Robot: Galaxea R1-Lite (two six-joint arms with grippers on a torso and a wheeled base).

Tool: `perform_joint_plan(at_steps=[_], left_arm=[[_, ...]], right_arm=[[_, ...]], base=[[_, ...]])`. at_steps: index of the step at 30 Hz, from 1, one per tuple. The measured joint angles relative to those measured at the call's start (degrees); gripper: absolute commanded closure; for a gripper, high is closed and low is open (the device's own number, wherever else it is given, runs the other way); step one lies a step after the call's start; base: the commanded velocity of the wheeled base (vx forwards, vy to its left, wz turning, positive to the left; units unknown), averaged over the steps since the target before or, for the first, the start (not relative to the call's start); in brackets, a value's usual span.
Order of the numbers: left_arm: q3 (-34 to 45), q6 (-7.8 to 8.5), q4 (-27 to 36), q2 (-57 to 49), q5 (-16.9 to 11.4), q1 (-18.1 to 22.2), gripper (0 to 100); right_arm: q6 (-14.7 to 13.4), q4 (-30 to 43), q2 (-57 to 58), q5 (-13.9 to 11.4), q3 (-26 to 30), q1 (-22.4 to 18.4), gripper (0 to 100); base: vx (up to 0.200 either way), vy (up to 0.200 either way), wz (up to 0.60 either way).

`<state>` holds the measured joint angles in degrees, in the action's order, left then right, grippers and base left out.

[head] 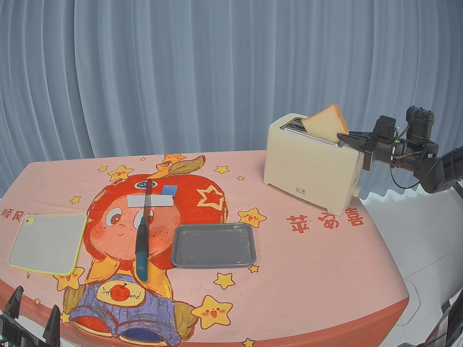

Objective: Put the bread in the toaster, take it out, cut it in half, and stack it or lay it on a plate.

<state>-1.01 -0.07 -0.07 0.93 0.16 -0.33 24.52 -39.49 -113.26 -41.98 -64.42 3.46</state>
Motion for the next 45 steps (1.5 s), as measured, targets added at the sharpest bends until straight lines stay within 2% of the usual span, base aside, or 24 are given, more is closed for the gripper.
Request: perform_joint_plan(at_steps=[5,6,34,38,45], left_arm=[[0.0,0.0,0.0,0.0,0.0,0.0,0],[0.0,0.0,0.0,0.0,0.0,0.0,0],[0.0,0.0,0.0,0.0,0.0,0.0,0],[0.0,0.0,0.0,0.0,0.0,0.0,0],[0.0,0.0,0.0,0.0,0.0,0.0,0]], right_arm=[[0.0,0.0,0.0,0.0,0.0,0.0,100],[0.0,0.0,0.0,0.0,0.0,-0.1,0],[-1.0,0.0,1.4,0.5,0.0,0.1,0],[-1.9,-0.2,2.7,0.5,1.2,0.1,0],[-6.8,-0.8,6.3,0.5,4.8,0.1,0]], base=[[0.0,0.0,0.0],[0.0,0.0,0.0],[0.0,0.0,0.0],[0.0,0.0,0.0],[0.0,0.0,0.0]])
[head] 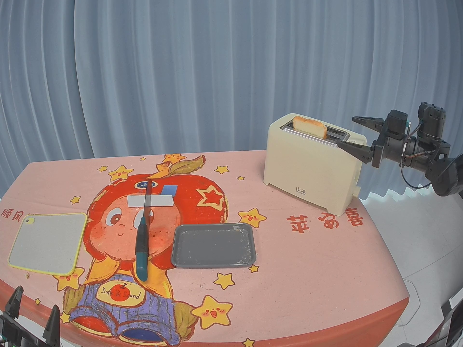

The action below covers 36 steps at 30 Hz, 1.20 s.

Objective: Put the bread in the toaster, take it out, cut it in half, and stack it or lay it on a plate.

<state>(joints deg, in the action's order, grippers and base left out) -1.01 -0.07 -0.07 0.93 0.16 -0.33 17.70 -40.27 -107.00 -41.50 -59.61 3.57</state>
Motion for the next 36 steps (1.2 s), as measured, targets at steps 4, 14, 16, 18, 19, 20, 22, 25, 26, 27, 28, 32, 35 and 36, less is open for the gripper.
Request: perform_joint_plan(at_steps=[4,14,16,18,19,20,22,25,26,27,28,32,35,36], left_arm=[[0.0,0.0,0.0,0.0,0.0,0.0,0],[0.0,0.0,0.0,0.0,0.0,0.0,0],[0.0,0.0,0.0,0.0,0.0,0.0,0],[0.0,0.0,0.0,0.0,0.0,0.0,0],[0.0,0.02,0.0,0.0,0.0,0.0,0],[0.0,0.0,0.0,0.0,0.0,0.0,0],[0.0,0.0,0.0,0.0,0.0,0.0,0],[0.0,0.0,0.0,0.0,0.0,0.0,0],[0.0,0.0,0.0,0.0,0.0,0.0,0],[0.0,0.0,0.0,0.0,0.0,0.0,0],[0.0,0.0,0.0,0.0,0.0,0.0,0],[0.0,0.0,0.0,0.0,0.0,0.0,0],[0.0,0.0,0.0,0.0,0.0,0.0,0],[0.0,0.0,0.0,0.0,0.0,0.0,0]], right_arm=[[-3.5,-0.2,2.7,1.2,2.2,0.0,0],[-11.4,-0.2,10.5,4.9,8.6,0.6,0],[-11.9,-0.3,11.8,5.1,9.6,0.6,0],[-12.1,-0.5,12.8,5.2,10.2,0.4,100],[-12.3,-0.5,13.3,5.2,10.6,0.2,100],[-12.3,-0.5,13.7,5.2,10.8,0.1,100],[-12.4,-0.6,14.4,5.2,11.5,0.0,100],[-12.8,-2.4,15.6,5.2,13.4,-0.8,100],[-13.2,-3.5,16.0,5.2,14.1,-1.1,100],[-14.1,-4.6,16.6,5.2,15.0,-1.5,100],[-14.8,-5.4,17.1,5.1,15.9,-1.9,100],[-19.3,-10.0,18.6,5.1,18.7,-2.5,100],[-22.1,-17.0,19.0,5.1,21.2,-2.7,100],[-22.6,-19.3,19.1,5.2,21.9,-2.8,100]], base=[[0.0,0.0,0.0],[0.0,0.0,0.0],[0.0,0.0,0.0],[0.0,0.0,0.0],[0.0,0.0,0.0],[0.0,0.0,0.0],[0.0,0.0,0.0],[0.0,0.0,0.0],[0.0,0.0,0.0],[0.0,0.0,0.0],[0.0,0.0,0.0],[0.0,0.0,0.0],[0.0,0.0,0.0],[0.0,0.0,0.0]])
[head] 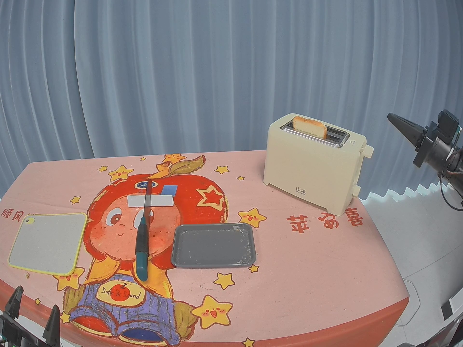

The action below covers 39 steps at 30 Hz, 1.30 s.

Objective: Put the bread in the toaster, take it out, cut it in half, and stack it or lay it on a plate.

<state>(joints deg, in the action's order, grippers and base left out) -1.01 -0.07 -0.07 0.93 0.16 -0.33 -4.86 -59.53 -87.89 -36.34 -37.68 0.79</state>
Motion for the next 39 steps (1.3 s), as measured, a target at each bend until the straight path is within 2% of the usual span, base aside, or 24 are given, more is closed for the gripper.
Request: perform_joint_plan(at_steps=[5,10,11,15,17,28,34,39], left_arm=[[0.0,0.0,0.0,0.0,0.0,0.0,0],[0.0,0.0,0.0,0.0,0.0,0.0,0],[0.0,0.0,0.0,0.0,0.0,0.0,0],[0.0,0.0,0.0,0.0,0.0,0.0,0],[0.0,0.0,0.0,0.0,0.0,0.0,0],[0.0,0.0,0.0,0.0,0.0,0.0,0],[0.0,0.0,0.0,0.0,0.0,0.0,0],[0.0,0.0,0.0,0.0,0.0,0.0,0]], right_arm=[[-1.4,-8.8,-0.5,0.4,3.9,-0.2,100],[-1.9,-9.1,-1.6,1.5,5.4,-1.4,100],[-1.9,-9.0,-1.7,2.1,5.4,-1.6,100],[-2.0,-9.0,-2.8,7.4,4.9,-1.7,100],[-1.9,-9.3,-3.7,8.3,4.5,-1.8,100],[-1.6,-10.2,-10.9,8.8,2.7,-3.0,100],[-1.6,-15.4,-14.9,8.9,2.6,-2.7,100],[-1.6,-16.5,-17.7,9.0,2.7,-2.0,100]], base=[[0.0,0.0,0.0],[0.0,0.0,0.0],[0.0,0.0,0.0],[0.0,0.0,0.0],[0.0,0.0,0.0],[0.0,0.0,0.0],[0.0,0.0,0.0],[0.0,0.0,0.0]])
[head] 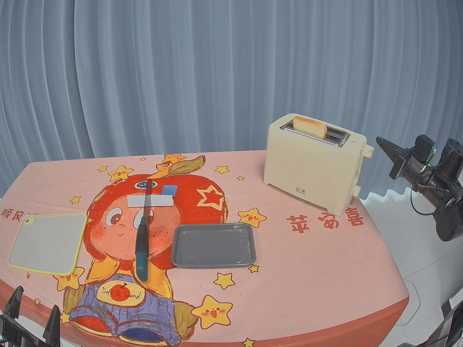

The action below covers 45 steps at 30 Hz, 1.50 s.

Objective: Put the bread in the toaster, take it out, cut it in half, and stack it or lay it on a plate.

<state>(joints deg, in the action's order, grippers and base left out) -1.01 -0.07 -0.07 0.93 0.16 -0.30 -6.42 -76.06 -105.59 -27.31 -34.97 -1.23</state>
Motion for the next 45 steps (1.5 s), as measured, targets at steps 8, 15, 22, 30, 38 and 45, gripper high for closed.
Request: perform_joint_plan(at_steps=[8,15,22,30,38,45], left_arm=[[0.0,0.02,0.0,0.0,0.0,0.0,0],[0.0,0.0,0.0,0.0,0.0,0.0,0],[0.0,0.0,0.0,0.0,0.0,0.0,0],[0.0,0.0,0.0,0.0,0.0,0.0,0],[0.0,0.0,0.0,0.0,0.0,0.0,0],[0.0,0.0,0.0,0.0,0.0,0.0,0]], right_arm=[[0.0,-0.2,-2.1,0.0,0.2,0.7,100],[0.8,-2.3,-4.2,0.0,0.2,0.8,100],[1.1,-2.6,-5.6,0.0,0.3,0.7,100],[2.1,-2.5,-6.1,0.0,1.4,0.7,100],[3.1,-1.8,-6.1,0.1,3.0,0.7,100],[3.3,-1.8,-6.2,0.1,4.0,0.7,100]], base=[[0.0,0.0,0.0],[0.0,0.0,0.0],[0.0,0.0,0.0],[0.0,0.0,0.0],[0.0,0.0,0.0],[0.0,0.0,0.0]])
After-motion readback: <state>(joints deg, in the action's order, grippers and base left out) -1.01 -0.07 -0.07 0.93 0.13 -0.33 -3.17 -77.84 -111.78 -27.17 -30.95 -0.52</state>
